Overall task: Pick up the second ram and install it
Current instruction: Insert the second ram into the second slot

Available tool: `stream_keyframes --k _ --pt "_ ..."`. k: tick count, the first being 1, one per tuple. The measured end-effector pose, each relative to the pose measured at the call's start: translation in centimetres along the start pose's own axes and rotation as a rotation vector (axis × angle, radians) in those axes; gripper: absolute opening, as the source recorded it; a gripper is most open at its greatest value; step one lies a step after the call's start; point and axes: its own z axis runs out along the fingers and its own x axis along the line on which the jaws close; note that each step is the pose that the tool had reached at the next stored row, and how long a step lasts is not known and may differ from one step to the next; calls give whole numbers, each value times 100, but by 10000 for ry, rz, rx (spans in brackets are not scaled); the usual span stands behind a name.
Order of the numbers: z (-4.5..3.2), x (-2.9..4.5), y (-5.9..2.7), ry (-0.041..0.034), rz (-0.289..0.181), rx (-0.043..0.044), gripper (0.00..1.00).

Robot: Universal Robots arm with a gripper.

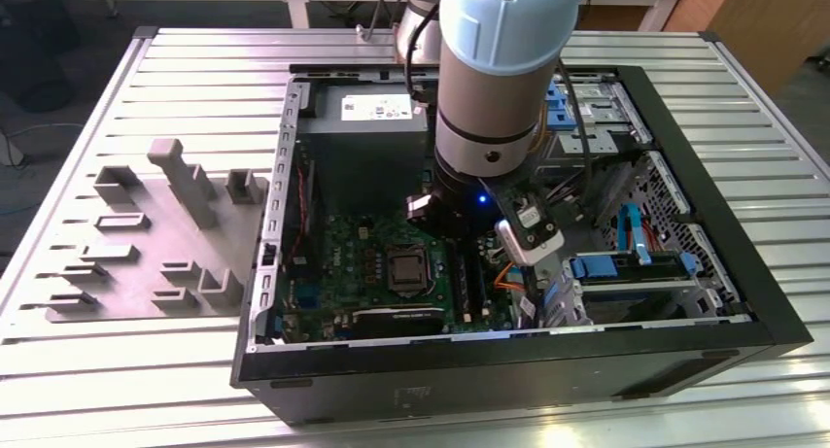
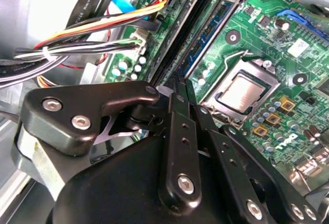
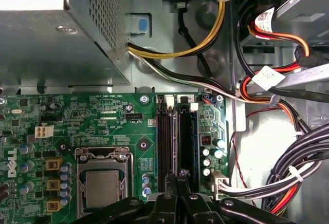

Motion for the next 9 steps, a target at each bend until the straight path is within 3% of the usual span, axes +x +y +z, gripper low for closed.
stream_keyframes --k 9 --pt "4 0 0 -1 0 -3 11"
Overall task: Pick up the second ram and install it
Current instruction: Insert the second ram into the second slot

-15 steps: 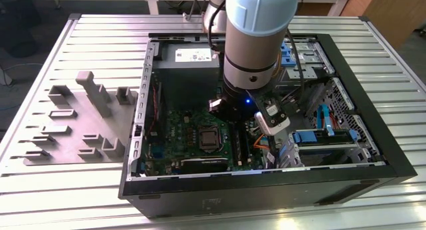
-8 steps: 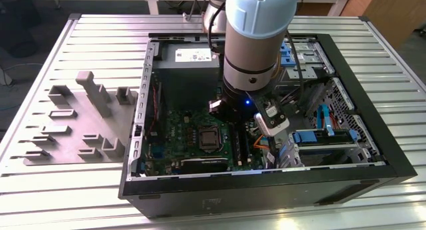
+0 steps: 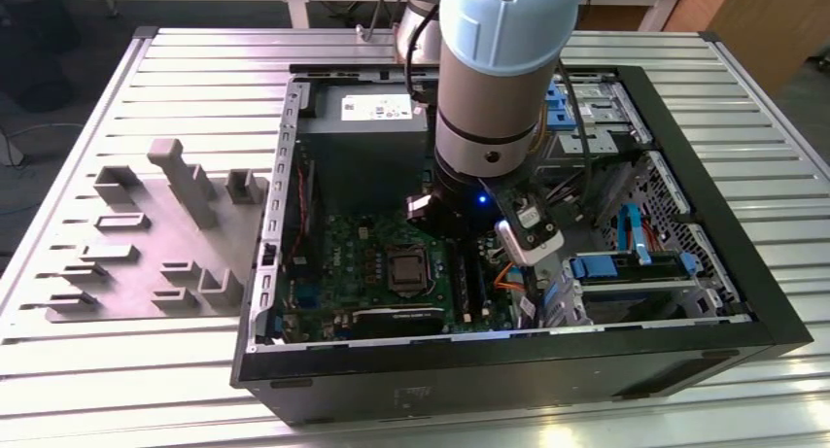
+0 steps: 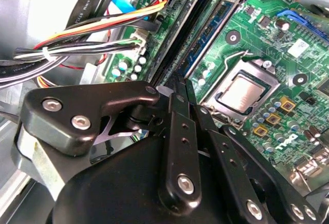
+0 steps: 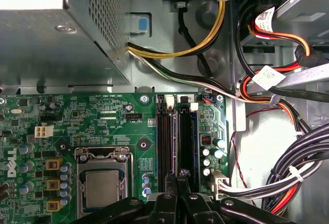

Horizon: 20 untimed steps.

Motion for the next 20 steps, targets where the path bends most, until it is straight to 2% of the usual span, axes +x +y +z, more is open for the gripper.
stream_keyframes --k 12,20 --pt "-34 -2 2 -7 -5 -3 11" --pt "-33 0 2 8 -215 -12 11"
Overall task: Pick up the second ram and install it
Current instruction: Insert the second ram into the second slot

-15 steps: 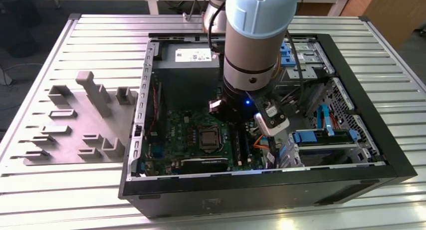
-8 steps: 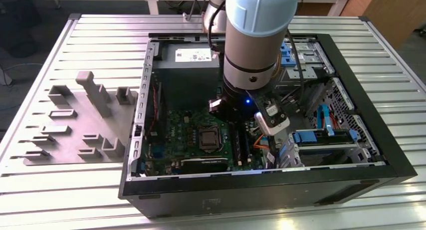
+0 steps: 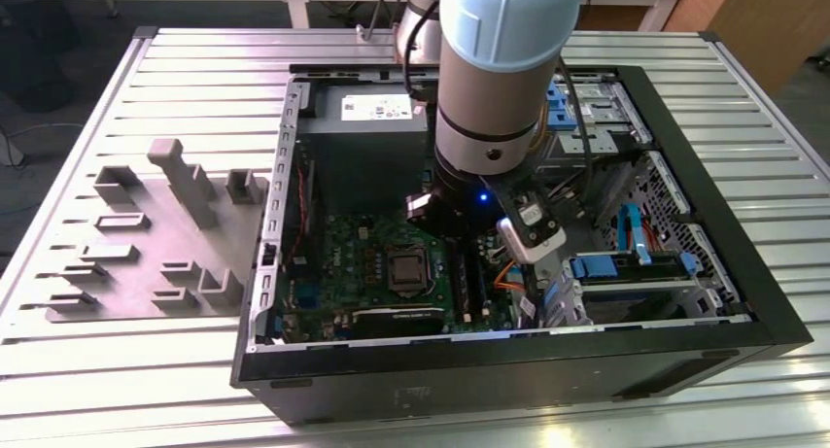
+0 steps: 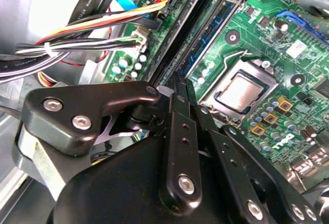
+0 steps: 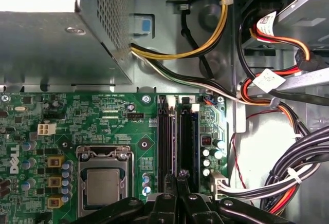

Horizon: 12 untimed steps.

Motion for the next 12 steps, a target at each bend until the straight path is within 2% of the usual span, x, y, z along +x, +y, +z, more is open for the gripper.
stream_keyframes --k 12 --pt "24 2 -2 7 -81 0 11"
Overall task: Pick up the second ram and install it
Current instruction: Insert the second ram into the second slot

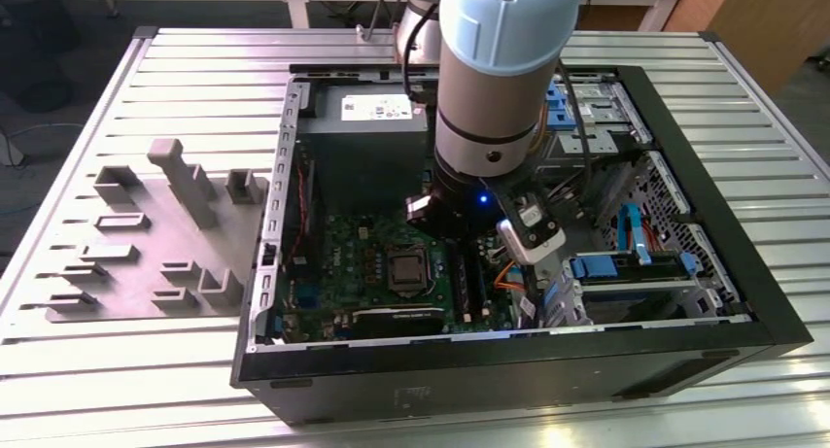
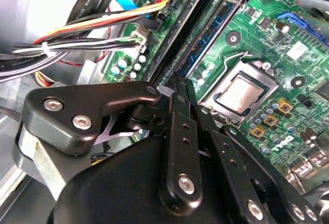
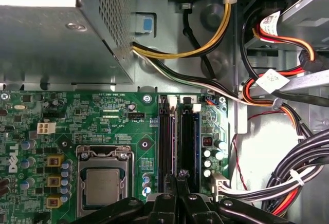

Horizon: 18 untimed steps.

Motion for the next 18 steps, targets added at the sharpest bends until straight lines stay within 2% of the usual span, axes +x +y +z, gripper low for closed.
stream_keyframes --k 7,18 --pt "8 0 0 -2 0 -5 11" --pt "-35 -2 3 -3 0 -8 11"
